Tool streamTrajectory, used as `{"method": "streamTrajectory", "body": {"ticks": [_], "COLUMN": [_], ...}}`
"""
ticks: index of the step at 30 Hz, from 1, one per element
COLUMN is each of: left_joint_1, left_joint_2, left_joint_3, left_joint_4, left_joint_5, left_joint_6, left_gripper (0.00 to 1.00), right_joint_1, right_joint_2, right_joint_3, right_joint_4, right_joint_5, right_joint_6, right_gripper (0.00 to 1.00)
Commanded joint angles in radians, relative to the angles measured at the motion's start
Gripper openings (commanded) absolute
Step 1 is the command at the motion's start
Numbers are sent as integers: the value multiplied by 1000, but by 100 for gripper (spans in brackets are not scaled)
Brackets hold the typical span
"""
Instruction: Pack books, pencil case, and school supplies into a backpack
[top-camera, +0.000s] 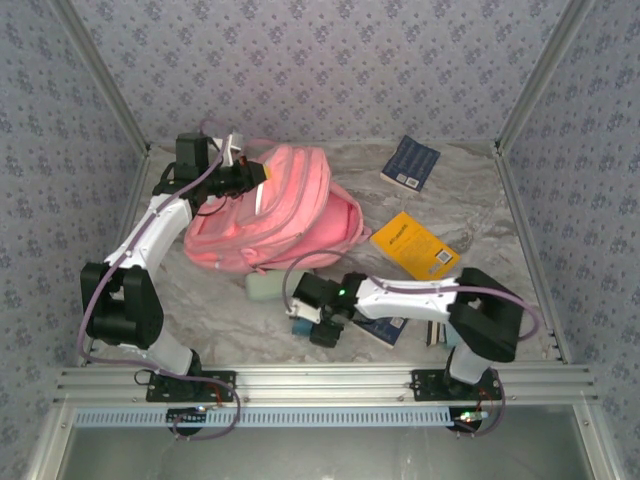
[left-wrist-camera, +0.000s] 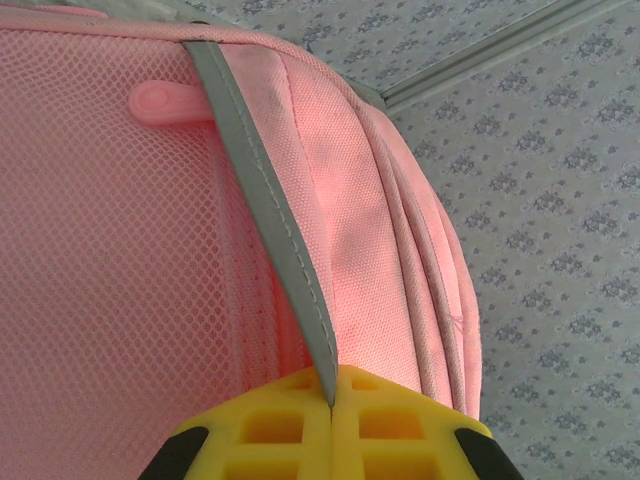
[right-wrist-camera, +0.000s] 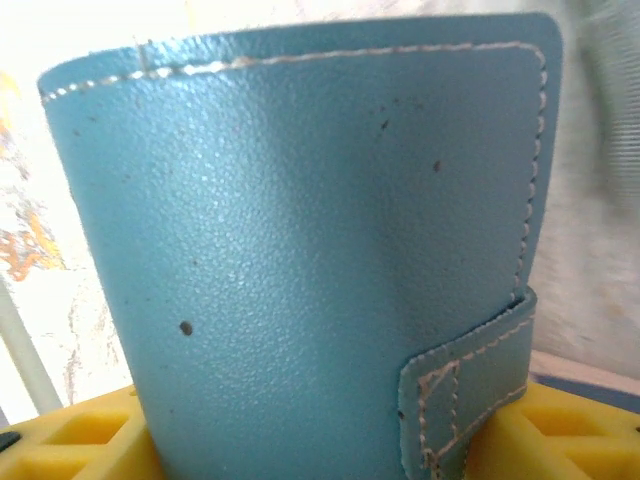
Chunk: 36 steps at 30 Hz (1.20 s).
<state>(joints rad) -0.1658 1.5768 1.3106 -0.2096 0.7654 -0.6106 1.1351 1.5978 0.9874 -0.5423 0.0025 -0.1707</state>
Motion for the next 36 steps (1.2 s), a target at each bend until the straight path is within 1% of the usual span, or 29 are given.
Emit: {"method": "streamTrajectory", "body": {"ticks": [1, 5, 7, 10, 13, 16, 18, 20, 22, 25, 28, 30, 33, 36], "left_joint_1": [7, -7, -16, -32, -54, -77, -86, -97, -110, -134, -139, -144, -157, -178], "left_joint_2": [3, 2, -3, -20, -34, -46, -56, -63, -64, -57, -51, -48, -57, -44], "left_joint_3": [57, 89, 112, 133, 157, 196, 214, 234, 258, 300, 312, 323, 326, 367], "left_joint_4": [11, -27, -62, -65, -76, -115, -126, -135, -148, -207, -229, -255, -263, -318], "left_joint_5": [22, 37, 41, 68, 109, 147, 179, 225, 257, 284, 312, 340, 372, 381], "left_joint_6": [42, 87, 123, 157, 200, 273, 306, 334, 357, 427, 464, 496, 522, 570], "left_gripper": [0, 0, 0, 0, 0, 0, 0, 0, 0, 0, 0, 0, 0, 0], "right_joint_1": [-71, -193, -255, -353, -436, -492, -513, -520, -533, -556, -557, -556, -548, -537], "right_joint_2": [-142, -336, -438, -576, -677, -725, -729, -718, -703, -681, -654, -619, -552, -479], "right_joint_3": [-45, -144, -196, -270, -321, -326, -308, -283, -270, -255, -232, -209, -153, -108], "right_joint_4": [74, 175, 226, 292, 321, 304, 270, 216, 180, 169, 175, 166, 111, 67], "right_joint_5": [-57, -112, -112, -110, -112, -106, -87, -8, 36, 17, -9, -49, -65, -105], "right_joint_6": [66, 167, 232, 336, 407, 442, 450, 445, 444, 444, 445, 440, 408, 403], "right_gripper": [63, 62, 62, 61, 60, 59, 59, 59, 59, 59, 59, 59, 59, 58]}}
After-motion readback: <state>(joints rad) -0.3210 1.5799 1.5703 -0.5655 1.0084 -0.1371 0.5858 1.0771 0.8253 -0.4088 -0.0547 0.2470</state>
